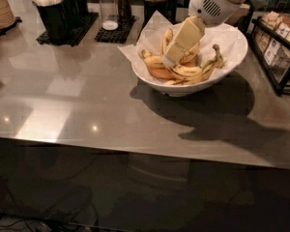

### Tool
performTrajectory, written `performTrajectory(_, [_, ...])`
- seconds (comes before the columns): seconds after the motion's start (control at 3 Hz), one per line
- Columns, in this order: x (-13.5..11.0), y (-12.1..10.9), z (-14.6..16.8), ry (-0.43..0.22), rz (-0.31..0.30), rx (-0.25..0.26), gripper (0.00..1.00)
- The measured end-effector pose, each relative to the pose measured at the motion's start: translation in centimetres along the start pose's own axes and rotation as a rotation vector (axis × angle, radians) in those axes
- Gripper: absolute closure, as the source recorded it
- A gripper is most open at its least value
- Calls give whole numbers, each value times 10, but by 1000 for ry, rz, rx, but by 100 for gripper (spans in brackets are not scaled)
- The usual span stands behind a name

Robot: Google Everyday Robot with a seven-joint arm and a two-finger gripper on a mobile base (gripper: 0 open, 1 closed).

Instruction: Pick banana from white bowl

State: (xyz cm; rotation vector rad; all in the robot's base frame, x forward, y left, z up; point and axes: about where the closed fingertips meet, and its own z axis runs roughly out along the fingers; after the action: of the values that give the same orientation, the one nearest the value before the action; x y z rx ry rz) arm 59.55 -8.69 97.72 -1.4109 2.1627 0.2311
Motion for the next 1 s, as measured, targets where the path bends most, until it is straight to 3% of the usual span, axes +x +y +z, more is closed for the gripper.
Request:
performTrajectory(0.33, [16,-8,22,-13,112,0,0])
performTrajectory(1.0, [34,-11,65,-2,234,-24,0])
